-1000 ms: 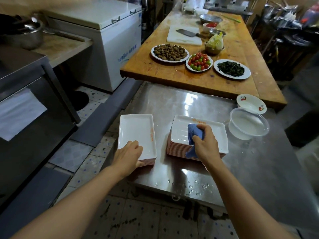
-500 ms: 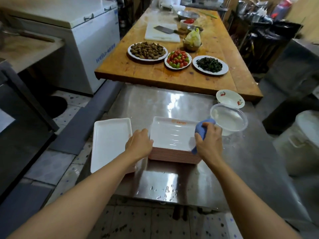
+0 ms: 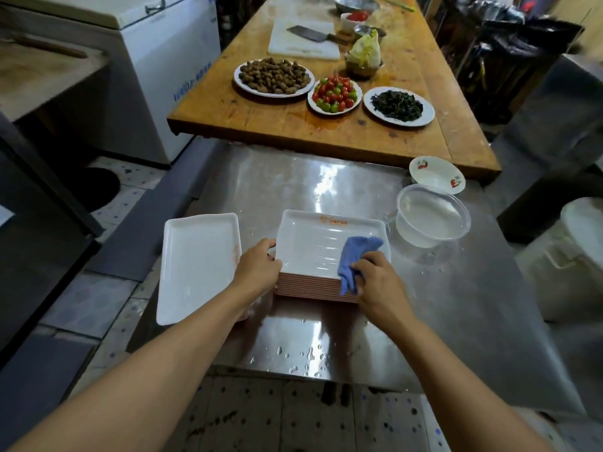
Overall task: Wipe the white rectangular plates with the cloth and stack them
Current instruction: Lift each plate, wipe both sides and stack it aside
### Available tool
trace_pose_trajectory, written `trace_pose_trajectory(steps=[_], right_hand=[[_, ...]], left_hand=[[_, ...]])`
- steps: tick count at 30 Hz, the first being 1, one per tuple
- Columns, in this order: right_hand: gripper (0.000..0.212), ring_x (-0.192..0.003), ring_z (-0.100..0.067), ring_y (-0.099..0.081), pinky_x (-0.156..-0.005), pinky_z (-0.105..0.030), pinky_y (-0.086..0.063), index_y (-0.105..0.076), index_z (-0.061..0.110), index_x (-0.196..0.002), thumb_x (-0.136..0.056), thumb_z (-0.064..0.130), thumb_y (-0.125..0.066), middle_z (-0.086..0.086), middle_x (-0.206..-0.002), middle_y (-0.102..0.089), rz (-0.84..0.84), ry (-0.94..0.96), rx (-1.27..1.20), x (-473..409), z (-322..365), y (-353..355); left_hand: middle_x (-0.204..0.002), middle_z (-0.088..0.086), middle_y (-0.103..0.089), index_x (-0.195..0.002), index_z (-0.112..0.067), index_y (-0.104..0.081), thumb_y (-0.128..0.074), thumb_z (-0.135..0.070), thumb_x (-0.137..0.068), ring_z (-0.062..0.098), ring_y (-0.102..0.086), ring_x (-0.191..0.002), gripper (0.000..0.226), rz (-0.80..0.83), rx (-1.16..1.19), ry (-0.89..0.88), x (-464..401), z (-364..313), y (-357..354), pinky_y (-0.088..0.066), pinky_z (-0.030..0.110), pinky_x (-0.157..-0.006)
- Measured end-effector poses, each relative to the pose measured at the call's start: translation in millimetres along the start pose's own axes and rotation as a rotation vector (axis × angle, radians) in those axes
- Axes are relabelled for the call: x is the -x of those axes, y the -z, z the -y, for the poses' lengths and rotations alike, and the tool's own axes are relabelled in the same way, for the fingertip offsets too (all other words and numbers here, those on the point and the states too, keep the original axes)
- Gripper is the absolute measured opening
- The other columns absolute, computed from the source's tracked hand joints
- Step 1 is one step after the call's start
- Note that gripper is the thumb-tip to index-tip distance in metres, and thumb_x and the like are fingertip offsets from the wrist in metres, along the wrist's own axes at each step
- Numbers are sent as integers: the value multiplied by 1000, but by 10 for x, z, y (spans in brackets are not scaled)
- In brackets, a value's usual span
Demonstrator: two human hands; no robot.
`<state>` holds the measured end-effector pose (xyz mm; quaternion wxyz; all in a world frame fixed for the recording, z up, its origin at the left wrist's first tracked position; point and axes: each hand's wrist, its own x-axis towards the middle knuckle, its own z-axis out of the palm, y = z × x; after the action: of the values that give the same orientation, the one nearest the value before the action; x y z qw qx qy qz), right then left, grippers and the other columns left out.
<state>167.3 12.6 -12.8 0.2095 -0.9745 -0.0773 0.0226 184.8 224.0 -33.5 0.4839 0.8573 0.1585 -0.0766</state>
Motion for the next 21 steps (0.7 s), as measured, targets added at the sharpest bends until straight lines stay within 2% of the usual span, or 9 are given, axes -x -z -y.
trace_pose_trajectory(steps=[3, 7, 10, 11, 15, 19, 21], right_hand=[[21, -98, -27, -53, -77, -34, -44, -61, 8, -108, -89, 15, -56, -9, -115, -50, 27, 67, 14, 21, 301, -124], [32, -108, -25, -45, -79, -28, -39, -55, 14, -121, -91, 22, -54, -9, -122, -44, 105, 142, 27, -108, 704, -315], [33, -105, -27, -46, -82, -34, -43, -53, 13, -123, -91, 24, -52, -11, -121, -44, 107, 133, 5, -202, 861, -409], [35, -105, -27, -46, -84, -34, -43, -52, 11, -124, -91, 22, -52, -12, -121, -44, 106, 125, 9, -238, 871, -430], [41, -108, -31, -45, -89, -35, -41, -49, 6, -126, -87, 16, -56, -17, -127, -42, 104, 129, 34, -465, 856, -444], [39, -108, -30, -45, -80, -32, -40, -45, 6, -125, -88, 14, -55, -18, -127, -41, 47, 130, 158, -740, 879, -466], [35, -107, -30, -46, -76, -33, -40, -44, 5, -123, -90, 14, -51, -17, -125, -42, 28, 136, 206, -830, 874, -465]], left_hand=[[-75, 4, -55, -121, -18, -53, -49, -3, -88, 24, -58, -66, 37, 30, 44, 26, -27, 13, 11, -54, 39, -69], [-80, 3, -56, -125, -18, -51, -50, -4, -89, 28, -60, -78, 39, 81, 68, 26, -40, 20, 43, -56, 41, -75], [-78, 2, -56, -122, -22, -50, -49, -7, -90, 17, -57, -68, 35, 120, 149, 48, -41, 62, 65, -51, 27, -53], [-78, 2, -57, -119, -24, -50, -49, -9, -90, 16, -57, -67, 33, 132, 148, 47, -42, 68, 71, -49, 25, -53], [-73, 5, -58, -116, -23, -46, -50, -10, -89, 19, -55, -64, 30, 156, 77, 11, -43, 39, 72, -49, 36, -64], [-97, 15, -60, -120, -16, -43, -53, -13, -89, 31, -58, -81, 33, 136, -100, -16, -45, -50, 76, -46, 36, -69], [-101, 16, -60, -121, -15, -42, -54, -12, -87, 30, -57, -82, 36, 129, -136, -4, -61, -86, 75, -48, 37, -71]])
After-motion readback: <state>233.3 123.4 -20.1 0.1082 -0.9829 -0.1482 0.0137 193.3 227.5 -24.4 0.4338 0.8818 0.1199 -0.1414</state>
